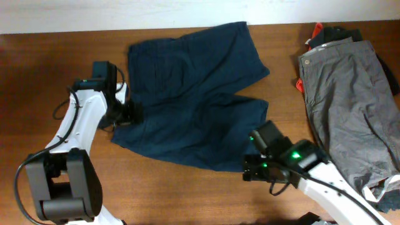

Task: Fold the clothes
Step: 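Move both grippers to the shorts' leg hems and grasp them, then lift the leg hems with both grippers and fold them up toward the waistband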

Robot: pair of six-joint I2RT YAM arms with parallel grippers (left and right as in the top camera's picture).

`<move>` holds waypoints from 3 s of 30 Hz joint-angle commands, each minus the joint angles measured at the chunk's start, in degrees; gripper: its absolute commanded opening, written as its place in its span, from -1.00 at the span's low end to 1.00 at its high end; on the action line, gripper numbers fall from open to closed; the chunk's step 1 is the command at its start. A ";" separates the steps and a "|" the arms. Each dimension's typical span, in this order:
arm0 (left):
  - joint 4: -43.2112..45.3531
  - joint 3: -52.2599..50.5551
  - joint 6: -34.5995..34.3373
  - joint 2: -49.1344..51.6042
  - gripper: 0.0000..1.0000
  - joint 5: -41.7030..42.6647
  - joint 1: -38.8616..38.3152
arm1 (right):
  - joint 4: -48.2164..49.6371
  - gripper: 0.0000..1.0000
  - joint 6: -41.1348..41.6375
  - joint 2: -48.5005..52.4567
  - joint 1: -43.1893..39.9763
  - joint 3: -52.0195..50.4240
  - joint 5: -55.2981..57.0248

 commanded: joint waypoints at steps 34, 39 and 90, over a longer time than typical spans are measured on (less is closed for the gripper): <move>13.75 -18.23 -1.64 -0.52 -0.99 0.22 0.02 | 16.20 0.50 -0.68 18.25 0.85 -5.70 5.40; 13.75 -18.23 -1.66 -0.52 -0.99 0.70 0.02 | 22.80 0.36 -2.60 18.27 0.85 -7.37 4.33; 1.11 -17.90 -5.46 -44.24 -0.99 0.33 0.02 | -3.43 -0.92 -15.19 -11.93 -7.10 14.93 9.03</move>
